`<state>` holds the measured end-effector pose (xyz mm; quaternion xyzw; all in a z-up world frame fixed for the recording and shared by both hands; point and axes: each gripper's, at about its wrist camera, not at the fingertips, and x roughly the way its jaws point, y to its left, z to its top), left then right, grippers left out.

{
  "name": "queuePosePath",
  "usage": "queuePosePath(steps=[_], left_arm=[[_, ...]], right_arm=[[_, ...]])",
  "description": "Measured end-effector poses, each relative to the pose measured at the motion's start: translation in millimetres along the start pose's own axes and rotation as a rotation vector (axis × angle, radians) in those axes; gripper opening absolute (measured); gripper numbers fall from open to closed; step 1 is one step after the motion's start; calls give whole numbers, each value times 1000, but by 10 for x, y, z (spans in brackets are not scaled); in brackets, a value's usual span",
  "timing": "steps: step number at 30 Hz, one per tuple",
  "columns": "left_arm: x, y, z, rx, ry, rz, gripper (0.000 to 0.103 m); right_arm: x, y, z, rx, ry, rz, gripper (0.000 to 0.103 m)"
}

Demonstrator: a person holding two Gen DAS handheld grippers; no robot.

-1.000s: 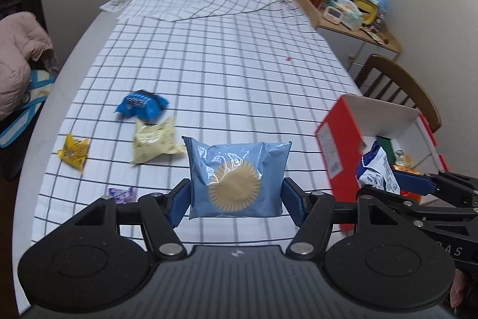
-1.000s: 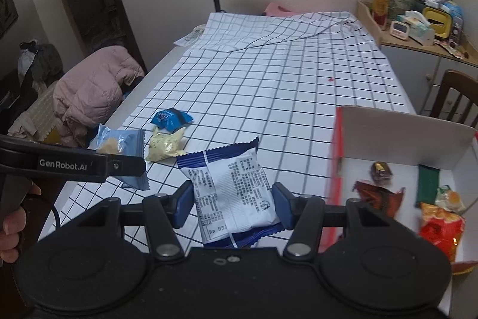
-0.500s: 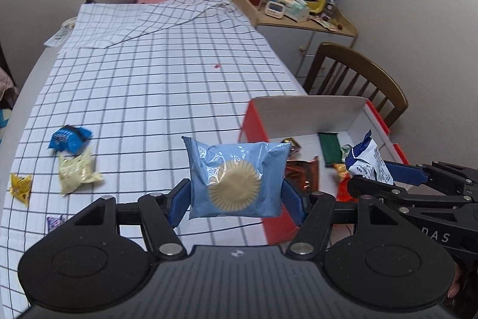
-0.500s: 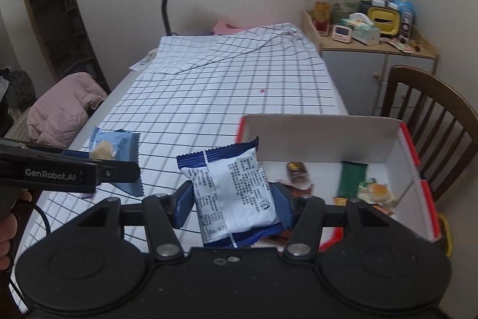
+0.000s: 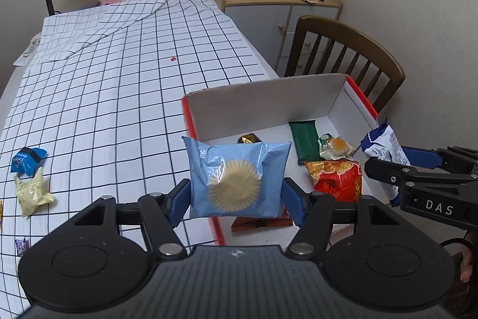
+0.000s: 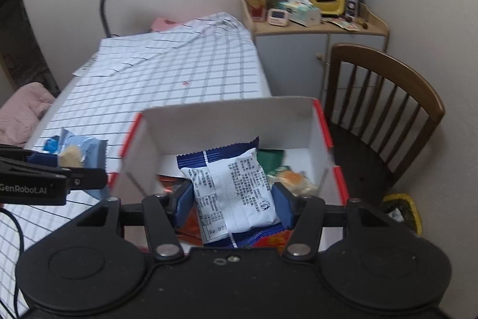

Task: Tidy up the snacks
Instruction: 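Carry the cake packet and white-blue bar over the shoebox, then open both tools to drop the cake packet and bar inside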

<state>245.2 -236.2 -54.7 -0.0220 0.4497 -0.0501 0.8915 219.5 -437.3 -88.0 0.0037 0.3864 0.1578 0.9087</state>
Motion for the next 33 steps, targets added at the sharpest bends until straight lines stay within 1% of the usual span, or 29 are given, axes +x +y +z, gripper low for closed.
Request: queuePosePath(steps=[4,8,19,26,29,30,33], left_arm=[[212,-123,76,9,30,9,65],[428,-227,162,43,46,35,65],[940,-359,337,73,103,58,65],[1147,-393,355,106,149,73,65],[1206,-389,365,109,165,75,65],[1217,-384,367,107,168,77,65],[1249,-368,382,98,176,81,64]], right_arm=[[154,-168,-8,9,25,-26,55],[330,-255,-9,3,55,-47,55],[743,-277,82,-53,123,-52,55],[944,-262,82,-92,178,-55,55],[982,-238,78,-114,187,-55,55],[994,-236,80,-118,189,-56,53],[1014,-210,79,-135,192,-64,55]])
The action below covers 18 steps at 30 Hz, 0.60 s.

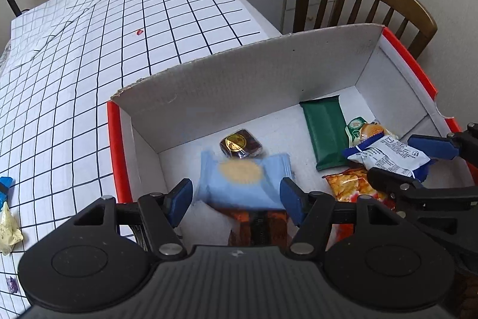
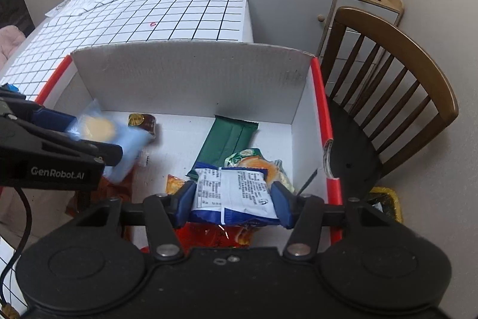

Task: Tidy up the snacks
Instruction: 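Open both tools to drop the cake packet and bar inside, then move both tools back over the remaining snacks on the table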

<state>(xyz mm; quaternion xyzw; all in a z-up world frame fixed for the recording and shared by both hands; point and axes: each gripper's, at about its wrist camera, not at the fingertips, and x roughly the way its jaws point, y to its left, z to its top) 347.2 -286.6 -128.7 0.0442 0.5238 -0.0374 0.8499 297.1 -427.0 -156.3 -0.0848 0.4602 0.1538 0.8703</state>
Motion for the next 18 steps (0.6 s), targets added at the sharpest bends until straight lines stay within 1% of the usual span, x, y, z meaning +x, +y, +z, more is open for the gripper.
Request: queuePosePath(steps=[4,7,12,15,18], left_arm=[[-11,30,-6,-11,-4,-3,64],[-49,70,-19,-35,-12,-12,64],[-158,137,-60,-62,-33,-30,64],[-262,176,-96,-73,-52,-44,64],[-387,206,-135,-76,-77,-57,65]], right_arm=[[5,-8,13,4,1,5,55],[-21,-32,20,18,-3,7,64],[-136,-31,19,30,-25,24,65],[-240,-26,9,32,-40,37,71],[-359,-17,9,34,-62,54,72]])
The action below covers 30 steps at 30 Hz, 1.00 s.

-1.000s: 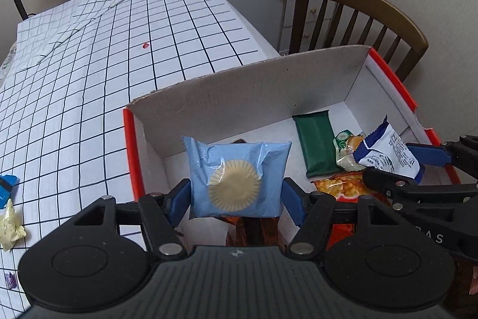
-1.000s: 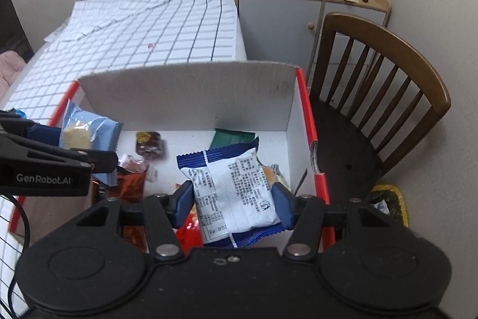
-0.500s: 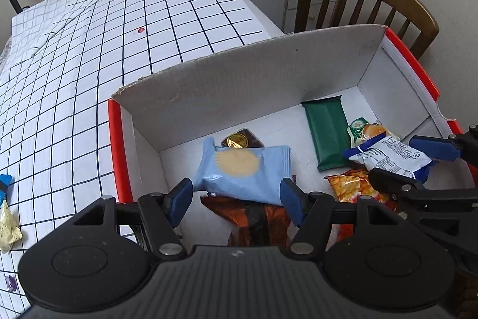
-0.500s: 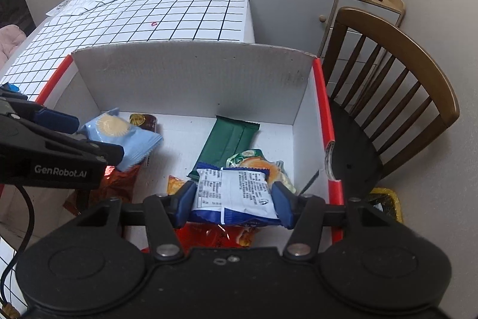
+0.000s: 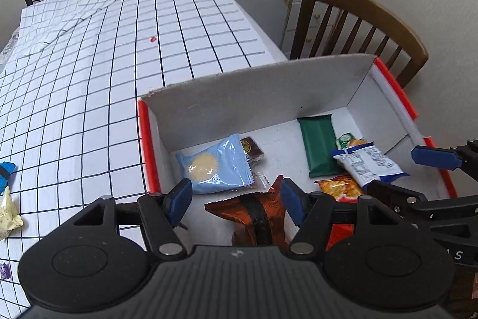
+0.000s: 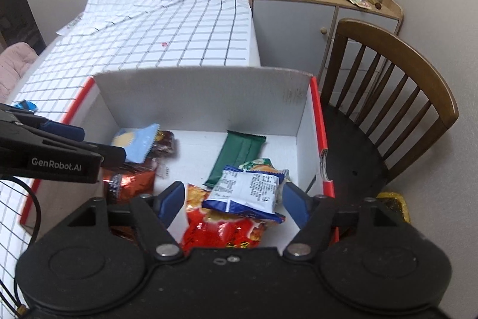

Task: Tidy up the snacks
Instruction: 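Move both tools back over the remaining snacks on the table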

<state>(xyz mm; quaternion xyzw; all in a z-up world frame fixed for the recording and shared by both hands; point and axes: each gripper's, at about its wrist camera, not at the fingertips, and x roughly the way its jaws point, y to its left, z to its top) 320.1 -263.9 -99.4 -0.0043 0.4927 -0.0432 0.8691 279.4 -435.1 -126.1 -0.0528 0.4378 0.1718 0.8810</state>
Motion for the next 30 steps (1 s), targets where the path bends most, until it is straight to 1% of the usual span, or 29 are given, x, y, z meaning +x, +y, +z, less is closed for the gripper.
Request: queuePosePath(steps=[3,8,10,19,27,29,30], left_arm=[[-145,31,-32,2,-28,-10,65],[-380,91,-85,-4,-73,-28,65],[-482,108,-108,2,-93,-35,65],[-871,262,-259,7,-165,-62,65],[-1161,578,-478,-18,-209,-72,65],[-1229,671,-547,-22,-223,-64,70],[-1265,725,-584,-26,-230,-63,70]], right_arm=[[-123,28,6,10,-24,16,75],[-326,84,5,25,-60,48,76],[-405,122,2,22,-73,56,78],[-744,375,5,21,-139,110,83],[-907,704,-1,23,-177,158,88],[-925,805,-7,20,-179,182,88],[-935,867,-14,16,-181,194,88]])
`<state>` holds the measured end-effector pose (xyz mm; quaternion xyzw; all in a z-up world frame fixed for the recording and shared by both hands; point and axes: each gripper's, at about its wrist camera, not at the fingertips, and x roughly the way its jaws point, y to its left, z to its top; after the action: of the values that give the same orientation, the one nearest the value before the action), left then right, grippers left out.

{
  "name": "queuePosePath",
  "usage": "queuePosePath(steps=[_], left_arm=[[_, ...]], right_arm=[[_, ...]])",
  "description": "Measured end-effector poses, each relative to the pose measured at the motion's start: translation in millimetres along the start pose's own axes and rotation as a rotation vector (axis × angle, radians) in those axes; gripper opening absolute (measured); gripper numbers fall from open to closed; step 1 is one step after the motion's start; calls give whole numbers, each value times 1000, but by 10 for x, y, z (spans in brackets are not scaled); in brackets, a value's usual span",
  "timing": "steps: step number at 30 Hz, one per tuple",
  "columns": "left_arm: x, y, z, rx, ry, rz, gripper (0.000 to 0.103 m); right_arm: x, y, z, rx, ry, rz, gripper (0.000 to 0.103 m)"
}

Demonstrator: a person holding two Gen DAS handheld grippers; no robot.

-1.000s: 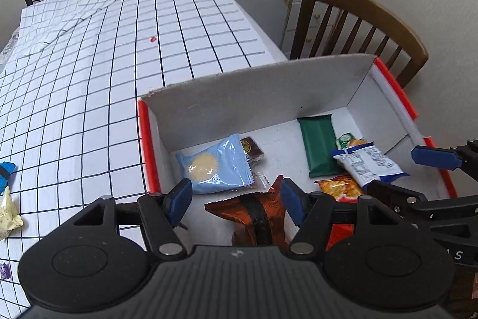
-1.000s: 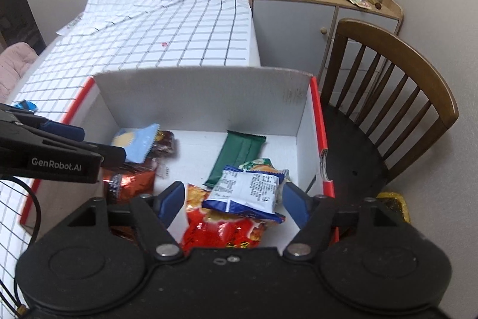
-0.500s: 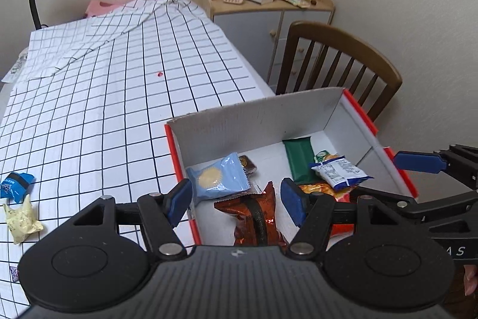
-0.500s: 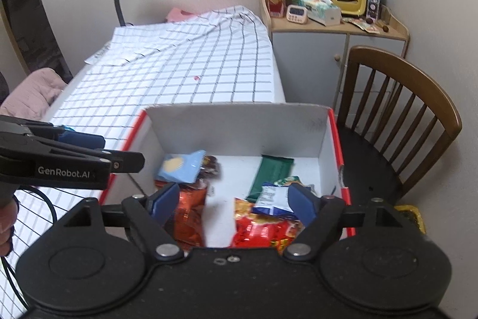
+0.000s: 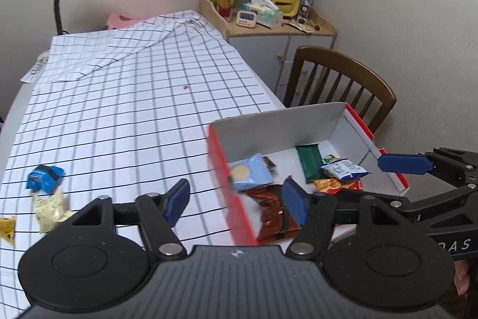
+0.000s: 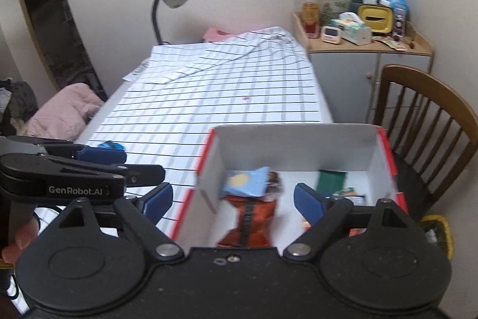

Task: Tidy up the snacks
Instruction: 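Move both tools back over the remaining snacks on the table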

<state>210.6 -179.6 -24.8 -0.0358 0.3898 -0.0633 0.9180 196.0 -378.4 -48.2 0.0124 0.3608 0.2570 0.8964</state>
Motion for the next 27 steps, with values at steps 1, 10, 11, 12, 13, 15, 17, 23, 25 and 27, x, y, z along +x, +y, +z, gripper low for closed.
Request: queuePosePath(steps=[1,10,11,12,13,15,17,23,25,27], left_arm=[[-41,49,-29,-3,-5,2,71],[-353,601,-244,-58,-25,46,74],[-379,680,-263,-67,-26,48,75],[-413,761,-286,-76,-27,52,76],[-445,841,-310,-84,-29,56,78],[-497,991,-352,-100,-35,63,79],[-550,1141,-394,-118,-39,69,79],[-681,1568,-537,-161,-52,83,86],[-708,1708,-580,-177,-49,82,86],[-726,1845,-630,-193,-48,84,87]], right_arm=[[8,62,-5,-7,0,11,88],[150,632,-27,-51,-4,89,96],[168,687,-31,-53,-4,97,96],[187,740,-33,-58,-4,107,97],[203,803,-35,-63,-4,115,98],[239,927,-39,-71,-6,127,100],[280,1052,-42,-80,-6,142,100],[441,1440,-67,-105,6,168,102],[498,1563,-70,-112,11,174,102],[562,1679,-73,-117,17,182,103]])
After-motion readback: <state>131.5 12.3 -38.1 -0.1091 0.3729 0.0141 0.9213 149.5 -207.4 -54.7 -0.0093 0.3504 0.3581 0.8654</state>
